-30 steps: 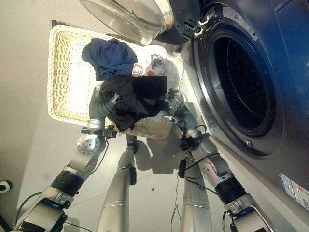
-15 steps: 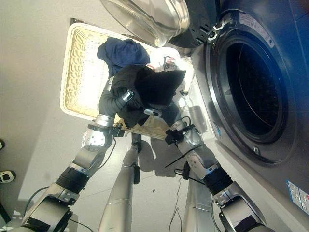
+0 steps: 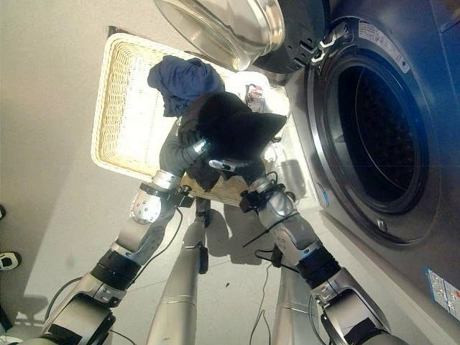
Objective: Put the clothes into the washing machine.
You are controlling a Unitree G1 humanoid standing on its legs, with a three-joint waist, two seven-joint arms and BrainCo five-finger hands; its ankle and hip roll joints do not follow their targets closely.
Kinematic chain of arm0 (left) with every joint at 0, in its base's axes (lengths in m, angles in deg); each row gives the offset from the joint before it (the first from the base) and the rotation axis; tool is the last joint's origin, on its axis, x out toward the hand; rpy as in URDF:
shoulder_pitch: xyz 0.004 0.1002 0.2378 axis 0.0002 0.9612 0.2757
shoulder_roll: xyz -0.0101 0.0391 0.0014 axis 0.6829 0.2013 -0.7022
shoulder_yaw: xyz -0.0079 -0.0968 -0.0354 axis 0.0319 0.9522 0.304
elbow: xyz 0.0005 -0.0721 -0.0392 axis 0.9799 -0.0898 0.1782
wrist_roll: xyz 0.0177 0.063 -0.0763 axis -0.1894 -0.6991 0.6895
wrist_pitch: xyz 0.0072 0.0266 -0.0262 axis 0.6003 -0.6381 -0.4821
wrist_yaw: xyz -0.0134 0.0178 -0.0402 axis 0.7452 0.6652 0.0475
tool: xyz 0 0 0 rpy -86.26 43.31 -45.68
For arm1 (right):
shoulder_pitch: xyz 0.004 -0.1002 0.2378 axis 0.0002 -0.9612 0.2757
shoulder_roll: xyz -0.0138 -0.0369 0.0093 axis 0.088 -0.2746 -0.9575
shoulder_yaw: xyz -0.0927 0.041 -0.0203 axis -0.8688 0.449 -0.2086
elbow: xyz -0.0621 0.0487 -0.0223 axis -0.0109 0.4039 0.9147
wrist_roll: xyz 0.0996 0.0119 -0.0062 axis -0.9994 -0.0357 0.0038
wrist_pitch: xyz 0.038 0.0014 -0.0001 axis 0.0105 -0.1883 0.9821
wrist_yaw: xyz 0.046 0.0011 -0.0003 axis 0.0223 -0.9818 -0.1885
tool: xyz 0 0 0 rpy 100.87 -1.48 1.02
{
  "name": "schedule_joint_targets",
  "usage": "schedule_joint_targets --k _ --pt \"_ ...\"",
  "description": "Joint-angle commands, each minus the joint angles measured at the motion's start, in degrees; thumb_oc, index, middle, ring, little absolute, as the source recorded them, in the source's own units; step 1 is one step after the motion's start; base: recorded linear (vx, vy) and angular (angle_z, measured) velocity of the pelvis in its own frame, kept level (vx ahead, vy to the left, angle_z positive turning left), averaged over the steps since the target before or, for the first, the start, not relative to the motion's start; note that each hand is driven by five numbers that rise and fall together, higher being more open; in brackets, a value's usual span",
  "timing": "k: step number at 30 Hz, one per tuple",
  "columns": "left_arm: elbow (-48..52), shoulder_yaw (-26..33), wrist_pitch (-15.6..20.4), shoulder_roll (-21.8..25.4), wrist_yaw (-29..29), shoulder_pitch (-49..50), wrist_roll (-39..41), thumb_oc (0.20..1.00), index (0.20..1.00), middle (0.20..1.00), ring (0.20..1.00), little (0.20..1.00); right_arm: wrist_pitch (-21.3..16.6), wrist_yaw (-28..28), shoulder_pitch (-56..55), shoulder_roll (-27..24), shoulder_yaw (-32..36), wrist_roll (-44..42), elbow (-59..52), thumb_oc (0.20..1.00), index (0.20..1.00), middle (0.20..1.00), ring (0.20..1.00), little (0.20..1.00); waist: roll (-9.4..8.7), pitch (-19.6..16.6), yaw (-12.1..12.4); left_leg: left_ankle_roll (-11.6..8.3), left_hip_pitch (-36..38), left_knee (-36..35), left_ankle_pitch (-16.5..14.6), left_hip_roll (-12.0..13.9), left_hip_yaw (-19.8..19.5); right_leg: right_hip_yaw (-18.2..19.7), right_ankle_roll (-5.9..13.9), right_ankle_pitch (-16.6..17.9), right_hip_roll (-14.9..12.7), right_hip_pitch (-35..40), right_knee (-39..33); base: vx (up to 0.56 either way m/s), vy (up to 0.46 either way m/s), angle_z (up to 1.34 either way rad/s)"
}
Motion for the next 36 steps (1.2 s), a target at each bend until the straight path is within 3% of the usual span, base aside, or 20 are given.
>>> schedule_joint_targets --k 1,2,14,22,25,26,28,30,31,32,33,36 --pt "10.62 -3.40 2.95 -3.35 -5.26 -3.56 -0.90 0.200 0.200 0.200 0.200 0.200 3.12 2.68 2.64 3.27 -3.87 -0.59 -2.19 0.278 0.278 0.278 0.278 0.278 1.52 -0.98 0.83 5.81 -0.69 2.01 -1.46 -8.35 -0.35 -5.32 3.68 7.37 3.26 3.28 -8.72 0.00 0.000 0.00" --pt "10.68 -3.40 2.96 -3.18 -5.36 -3.62 -0.67 0.200 0.200 0.200 0.200 0.200 3.21 2.84 2.70 3.17 -3.91 -0.86 -2.09 0.200 0.200 0.200 0.200 0.200 1.50 -0.98 0.85 5.84 -0.62 1.95 -1.46 -8.37 -0.35 -5.37 3.65 7.37 3.29 3.33 -8.77 0.00 0.000 0.00" --pt "11.44 -3.52 4.66 -3.37 -5.87 -3.50 -0.84 0.200 0.200 0.200 0.200 0.200 2.65 3.69 2.93 3.05 -4.27 -1.93 -1.23 0.200 0.200 0.200 0.200 0.200 1.61 -0.98 0.98 5.88 -1.03 1.83 -1.20 -8.53 -0.13 -5.61 3.53 7.64 3.32 3.00 -9.05 0.00 0.000 0.00" --pt "12.79 -2.39 10.21 -3.93 -3.47 -3.81 -4.47 0.200 0.200 0.200 0.200 0.200 2.73 3.52 2.82 3.12 -4.21 -2.22 -0.84 0.200 0.200 0.200 0.200 0.200 1.62 -0.98 1.01 5.82 -1.21 1.92 -1.17 -8.53 0.07 -5.58 3.41 7.51 3.42 2.76 -8.83 0.00 0.000 0.00" --pt "12.88 -1.90 11.56 -3.93 0.36 -4.13 -8.65 0.200 0.200 0.200 0.200 0.200 2.29 3.45 2.70 3.25 -4.20 -2.82 -0.67 0.200 0.200 0.200 0.200 0.200 1.53 -0.98 1.05 5.80 -1.36 2.05 -1.21 -8.58 -0.05 -5.58 3.39 7.45 3.46 2.60 -8.69 0.00 0.000 0.00" --pt "12.63 -0.86 13.21 -3.32 9.90 -4.31 -17.25 1.000 1.000 1.000 1.000 1.000 1.72 3.24 2.50 3.54 -3.75 -3.78 -0.46 0.200 0.200 0.200 0.200 0.200 1.47 -0.98 1.22 5.78 -1.42 2.25 -1.31 -8.70 -0.32 -5.60 3.35 7.30 3.56 2.57 -8.48 0.00 0.000 0.00" --pt "12.36 -0.47 13.27 -3.16 14.65 -4.31 -22.19 1.000 1.000 1.000 1.000 1.000 1.54 3.28 2.42 3.64 -3.61 -4.04 -0.40 0.200 0.200 0.200 0.200 0.200 1.44 -0.98 1.27 5.80 -1.45 2.31 -1.32 -8.73 -0.39 -5.61 3.36 7.24 3.59 2.56 -8.40 0.00 0.000 0.00" --pt "11.14 0.84 12.40 -1.78 30.95 -4.60 -36.65 1.000 1.000 1.000 1.000 1.000 1.25 3.22 2.76 3.71 -3.26 -5.26 -0.25 0.200 0.200 0.200 0.200 0.200 1.26 -0.98 1.51 5.84 -1.56 2.30 -1.35 -8.71 -0.61 -5.82 3.32 7.15 3.62 2.54 -8.46 0.00 0.000 0.00" --pt "11.14 0.84 12.40 -1.78 30.95 -4.60 -36.65 1.000 1.000 1.000 1.000 1.000 1.25 3.22 2.76 3.71 -3.26 -5.26 -0.25 0.200 0.200 0.200 0.200 0.200 1.26 -0.98 1.51 5.84 -1.56 2.30 -1.35 -8.71 -0.61 -5.82 3.32 7.15 3.62 2.54 -8.46 -0.01 -0.032 0.00" --pt "9.56 1.82 10.12 -0.40 42.98 -5.02 -46.67 1.000 1.000 1.000 1.000 1.000 1.05 3.56 2.80 3.80 -2.93 -6.43 -0.04 0.200 0.200 0.200 0.200 0.200 1.11 -0.98 1.64 5.77 -1.60 2.44 -1.46 -8.62 -0.67 -5.95 3.32 7.02 3.54 2.59 -8.46 0.00 -0.038 0.00" --pt "8.44 3.06 7.94 0.73 51.35 -5.24 -54.32 1.000 1.000 1.000 1.000 1.000 0.57 3.89 2.99 3.81 -2.72 -7.41 0.57 0.200 0.200 0.200 0.200 0.200 1.03 -0.98 1.88 5.62 -1.73 2.71 -1.62 -8.56 -0.83 -6.11 3.34 6.88 3.37 2.54 -8.31 0.00 -0.040 0.00" --pt "7.42 3.36 6.94 1.87 55.73 -5.62 -58.86 1.000 1.000 1.000 1.000 1.000 0.22 3.76 3.10 3.90 -2.74 -8.34 0.82 0.200 0.200 0.200 0.200 0.200 1.00 -0.98 2.06 5.53 -1.66 2.71 -1.68 -8.54 -0.90 -6.28 3.35 6.77 3.28 2.64 -8.28 0.00 0.000 0.00"
